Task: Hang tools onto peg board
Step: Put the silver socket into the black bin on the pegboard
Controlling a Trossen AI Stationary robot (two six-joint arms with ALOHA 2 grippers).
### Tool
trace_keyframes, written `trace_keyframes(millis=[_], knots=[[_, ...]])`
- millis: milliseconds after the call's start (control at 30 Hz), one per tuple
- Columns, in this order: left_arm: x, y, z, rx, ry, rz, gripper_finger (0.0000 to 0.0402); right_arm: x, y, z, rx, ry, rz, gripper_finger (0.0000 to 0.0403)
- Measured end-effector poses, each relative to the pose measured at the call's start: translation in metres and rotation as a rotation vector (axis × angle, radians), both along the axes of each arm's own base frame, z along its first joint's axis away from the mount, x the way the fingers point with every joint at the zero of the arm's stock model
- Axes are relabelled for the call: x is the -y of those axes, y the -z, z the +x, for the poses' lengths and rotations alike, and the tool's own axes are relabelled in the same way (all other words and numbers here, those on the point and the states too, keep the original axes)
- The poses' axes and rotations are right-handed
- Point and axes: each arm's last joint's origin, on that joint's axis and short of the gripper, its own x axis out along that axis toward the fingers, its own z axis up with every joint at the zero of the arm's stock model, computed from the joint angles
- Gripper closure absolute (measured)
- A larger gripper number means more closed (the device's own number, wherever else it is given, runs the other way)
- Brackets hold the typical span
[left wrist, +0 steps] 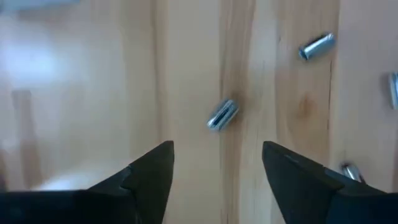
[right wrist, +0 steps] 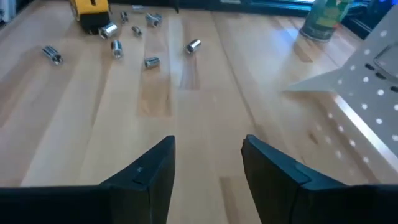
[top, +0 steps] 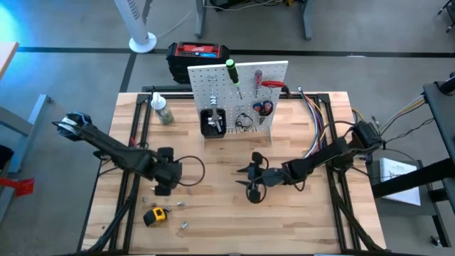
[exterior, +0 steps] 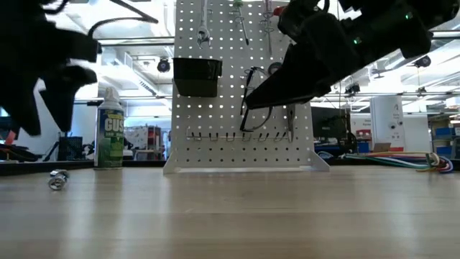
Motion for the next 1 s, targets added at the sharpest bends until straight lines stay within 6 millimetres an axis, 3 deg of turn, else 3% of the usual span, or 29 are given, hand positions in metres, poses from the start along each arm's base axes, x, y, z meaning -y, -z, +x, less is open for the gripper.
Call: trace_keyframes(millis=[300, 500, 800, 1000], knots=[[0.002, 0.028, 0.011, -0.008, 0.052, 0.017, 0.0196, 0.002, -0.012, -0.005, 0.003, -0.012, -0.023, 0.0244], [-0.002, 0.042, 0.029, 0.035, 0.087, 0.043, 0.0196, 0.001, -0.013, -0.005, 0.001, -0.029, -0.002, 0.0239], [-0.022, 0.064, 0.043, -0.072, 0.053, 0.06, 0.0201, -0.002, -0.011, -0.006, -0.018, -0.058, 0.015, 0.0253], [-0.029, 0.064, 0.047, -0.066, 0.064, -0.01, 0.025, -0.002, -0.01, -0.007, -0.024, -0.058, 0.013, 0.0265]])
